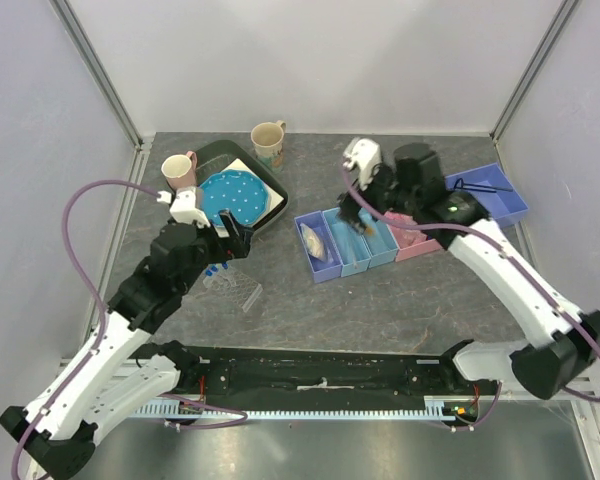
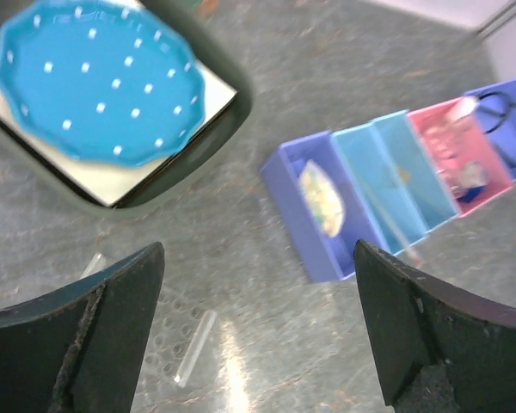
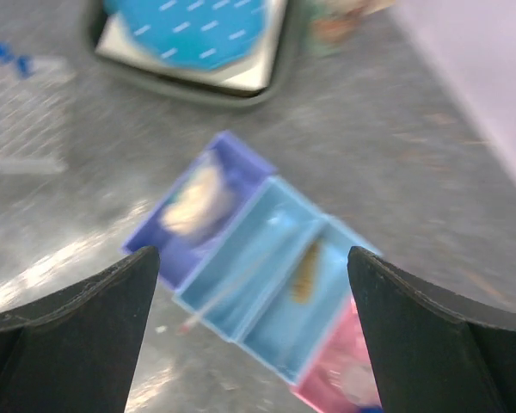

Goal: Organize the chemistry lab equipment

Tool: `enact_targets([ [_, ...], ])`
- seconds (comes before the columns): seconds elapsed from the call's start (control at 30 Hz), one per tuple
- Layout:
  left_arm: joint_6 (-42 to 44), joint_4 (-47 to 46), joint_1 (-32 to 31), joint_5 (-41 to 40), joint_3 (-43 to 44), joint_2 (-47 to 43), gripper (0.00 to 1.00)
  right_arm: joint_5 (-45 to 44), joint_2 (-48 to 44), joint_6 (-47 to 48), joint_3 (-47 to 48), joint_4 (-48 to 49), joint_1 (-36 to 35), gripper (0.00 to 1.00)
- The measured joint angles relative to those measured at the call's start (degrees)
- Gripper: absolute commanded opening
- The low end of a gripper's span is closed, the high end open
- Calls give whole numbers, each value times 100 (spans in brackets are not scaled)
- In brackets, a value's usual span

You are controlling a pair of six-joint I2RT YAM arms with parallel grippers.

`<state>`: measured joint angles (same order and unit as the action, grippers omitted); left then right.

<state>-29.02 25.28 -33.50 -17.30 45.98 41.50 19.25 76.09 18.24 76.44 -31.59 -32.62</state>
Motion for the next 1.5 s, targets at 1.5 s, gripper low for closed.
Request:
enact_targets([
  [1.5,348,1587,0,737,2017,-859,99,-1019,-1029,-1899,986,-229,2164,98],
])
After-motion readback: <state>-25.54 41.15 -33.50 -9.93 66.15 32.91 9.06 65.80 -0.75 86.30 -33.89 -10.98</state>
